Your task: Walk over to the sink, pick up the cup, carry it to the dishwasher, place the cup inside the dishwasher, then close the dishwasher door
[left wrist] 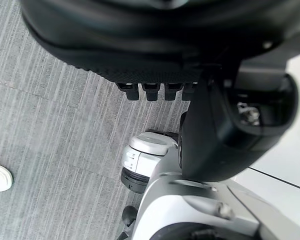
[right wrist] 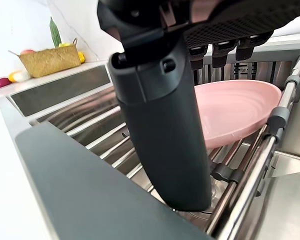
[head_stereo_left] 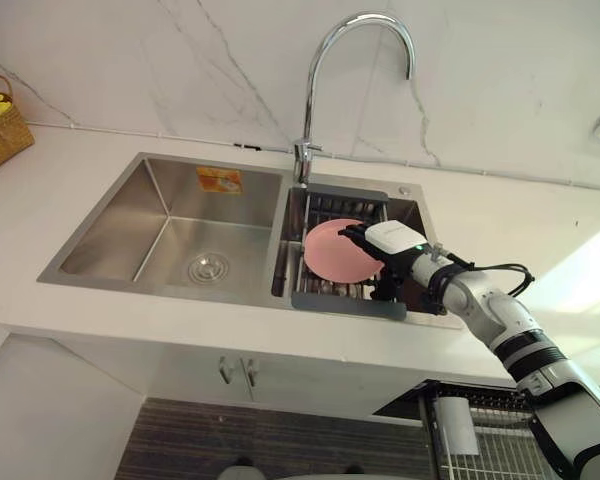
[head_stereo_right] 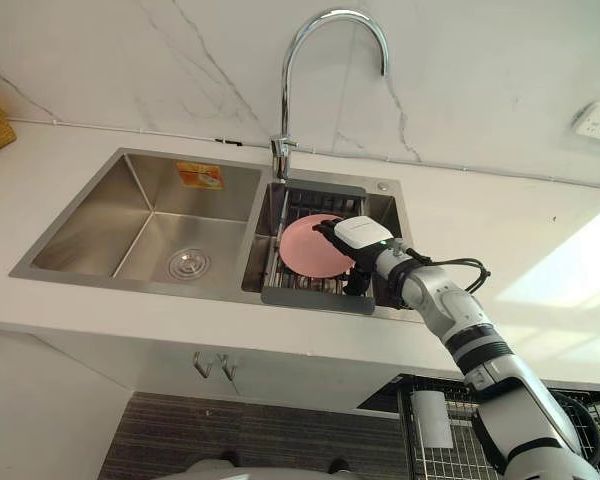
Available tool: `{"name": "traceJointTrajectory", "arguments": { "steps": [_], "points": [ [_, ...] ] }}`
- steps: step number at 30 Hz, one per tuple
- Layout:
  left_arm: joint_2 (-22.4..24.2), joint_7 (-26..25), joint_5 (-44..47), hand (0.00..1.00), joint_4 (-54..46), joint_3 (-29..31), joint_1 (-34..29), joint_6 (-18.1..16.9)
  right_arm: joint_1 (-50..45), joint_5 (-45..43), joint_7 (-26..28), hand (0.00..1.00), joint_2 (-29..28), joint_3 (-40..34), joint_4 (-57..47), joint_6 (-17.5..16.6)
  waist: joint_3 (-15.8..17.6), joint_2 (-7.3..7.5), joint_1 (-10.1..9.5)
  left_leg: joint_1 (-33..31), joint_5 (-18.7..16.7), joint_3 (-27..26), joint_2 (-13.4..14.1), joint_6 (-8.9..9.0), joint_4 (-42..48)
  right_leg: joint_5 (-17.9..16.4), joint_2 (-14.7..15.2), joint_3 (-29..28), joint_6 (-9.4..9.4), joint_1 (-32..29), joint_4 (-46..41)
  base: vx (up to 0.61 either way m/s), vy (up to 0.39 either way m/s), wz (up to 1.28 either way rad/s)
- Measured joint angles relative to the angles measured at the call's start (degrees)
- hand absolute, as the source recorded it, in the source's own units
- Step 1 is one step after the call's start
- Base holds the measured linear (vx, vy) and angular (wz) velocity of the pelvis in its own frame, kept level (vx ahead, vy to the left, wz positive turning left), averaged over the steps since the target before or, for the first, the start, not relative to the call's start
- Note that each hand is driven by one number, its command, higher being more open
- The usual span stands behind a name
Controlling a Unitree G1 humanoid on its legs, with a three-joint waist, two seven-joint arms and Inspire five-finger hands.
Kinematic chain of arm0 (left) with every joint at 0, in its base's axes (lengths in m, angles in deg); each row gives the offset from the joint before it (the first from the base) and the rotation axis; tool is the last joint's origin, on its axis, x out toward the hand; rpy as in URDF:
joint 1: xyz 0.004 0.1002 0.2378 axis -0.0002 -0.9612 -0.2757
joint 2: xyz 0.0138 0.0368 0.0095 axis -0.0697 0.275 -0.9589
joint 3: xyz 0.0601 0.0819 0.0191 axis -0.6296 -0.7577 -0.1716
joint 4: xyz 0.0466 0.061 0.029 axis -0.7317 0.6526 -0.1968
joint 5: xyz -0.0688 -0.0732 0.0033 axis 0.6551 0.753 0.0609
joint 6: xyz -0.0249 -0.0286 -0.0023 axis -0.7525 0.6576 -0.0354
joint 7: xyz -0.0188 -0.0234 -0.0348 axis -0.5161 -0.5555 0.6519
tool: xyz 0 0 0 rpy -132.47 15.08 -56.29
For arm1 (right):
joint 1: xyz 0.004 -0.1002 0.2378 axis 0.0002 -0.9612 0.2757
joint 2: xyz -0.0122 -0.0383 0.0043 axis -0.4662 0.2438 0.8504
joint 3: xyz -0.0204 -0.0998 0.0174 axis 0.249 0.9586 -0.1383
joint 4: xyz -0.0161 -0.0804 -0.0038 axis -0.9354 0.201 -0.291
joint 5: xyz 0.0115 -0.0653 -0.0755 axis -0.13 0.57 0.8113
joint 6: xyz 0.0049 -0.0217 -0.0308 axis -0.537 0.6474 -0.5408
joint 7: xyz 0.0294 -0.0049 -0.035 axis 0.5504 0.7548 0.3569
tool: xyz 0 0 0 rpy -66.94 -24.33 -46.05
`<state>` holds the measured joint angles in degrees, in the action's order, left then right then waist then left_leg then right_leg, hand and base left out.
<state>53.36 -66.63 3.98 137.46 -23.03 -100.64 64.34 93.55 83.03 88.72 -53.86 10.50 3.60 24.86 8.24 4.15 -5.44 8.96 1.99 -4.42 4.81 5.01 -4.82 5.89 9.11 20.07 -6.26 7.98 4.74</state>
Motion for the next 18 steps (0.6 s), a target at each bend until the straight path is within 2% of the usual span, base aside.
{"name": "traceJointTrajectory", "arguments": {
  "steps": [9,18],
  "points": [
    [-0.1,0.0,0.0,1.00,0.1,-0.7,0.1,0.0,-0.4,3.7,-9.8,1.00,-1.7,0.4,1.9,2.0,1.0,-0.22,0.02,0.0,0.1,0.1,0.0,-0.01,0.0,0.0,0.0,0.0,0.00,0.0,0.0,0.00,0.000,0.00],
    [-0.2,0.2,-1.5,1.00,0.2,-2.1,0.1,0.0,-3.6,8.7,-22.6,1.00,-5.6,0.2,3.6,4.5,1.2,-0.56,-0.10,0.0,0.1,0.1,-0.1,-0.01,0.0,0.0,0.1,0.0,-0.02,0.1,0.0,0.00,0.000,0.00]
  ]
}}
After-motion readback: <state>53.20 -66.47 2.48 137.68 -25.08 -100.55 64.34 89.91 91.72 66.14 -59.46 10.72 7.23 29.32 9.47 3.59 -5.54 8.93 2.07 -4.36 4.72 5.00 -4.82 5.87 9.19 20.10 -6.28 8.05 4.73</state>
